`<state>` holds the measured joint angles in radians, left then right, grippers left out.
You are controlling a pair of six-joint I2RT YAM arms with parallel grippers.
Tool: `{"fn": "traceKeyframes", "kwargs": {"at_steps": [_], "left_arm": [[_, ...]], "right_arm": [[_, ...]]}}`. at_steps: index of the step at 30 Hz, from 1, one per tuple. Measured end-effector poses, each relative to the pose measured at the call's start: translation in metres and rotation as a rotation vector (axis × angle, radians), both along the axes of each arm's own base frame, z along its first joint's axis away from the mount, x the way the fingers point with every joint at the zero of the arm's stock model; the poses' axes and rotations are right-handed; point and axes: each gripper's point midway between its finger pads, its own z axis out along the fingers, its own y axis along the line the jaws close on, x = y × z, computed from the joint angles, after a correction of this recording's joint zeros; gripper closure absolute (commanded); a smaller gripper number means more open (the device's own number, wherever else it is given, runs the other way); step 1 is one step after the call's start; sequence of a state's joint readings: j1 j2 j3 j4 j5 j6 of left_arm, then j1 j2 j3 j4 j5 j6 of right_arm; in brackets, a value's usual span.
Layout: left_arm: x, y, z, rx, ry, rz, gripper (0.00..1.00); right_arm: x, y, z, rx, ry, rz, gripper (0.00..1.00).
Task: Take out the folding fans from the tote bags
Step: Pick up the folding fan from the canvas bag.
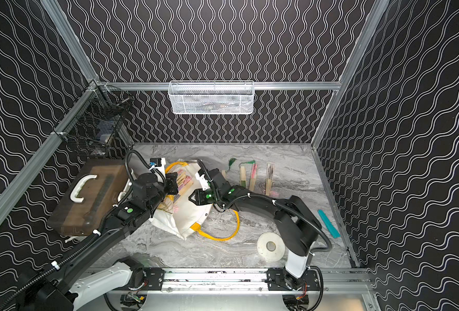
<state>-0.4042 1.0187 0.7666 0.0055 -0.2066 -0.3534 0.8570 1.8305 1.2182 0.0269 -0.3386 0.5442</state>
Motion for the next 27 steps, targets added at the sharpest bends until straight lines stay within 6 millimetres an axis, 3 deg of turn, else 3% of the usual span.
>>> {"fn": "traceKeyframes", "kwargs": {"at_steps": [6,15,27], "left_arm": [[-0.003,0.001,0.0,-0.023,-0.004,0.006,1.0],[-0.01,0.003,0.005,-0.056,-0.025,0.009,1.0],[-0.025,-0.004,0.015,-0.078,-0.048,-0.065,1.0]], "right_arm": [[0.001,0.027,-0.048,0.018,0.083,-0.03,0.65],[0.022,0.058,-0.083,0.107,0.118,-0.147,0.59],[0.055,0.064,-0.086,0.248,0.153,-0.262,0.57]]}}
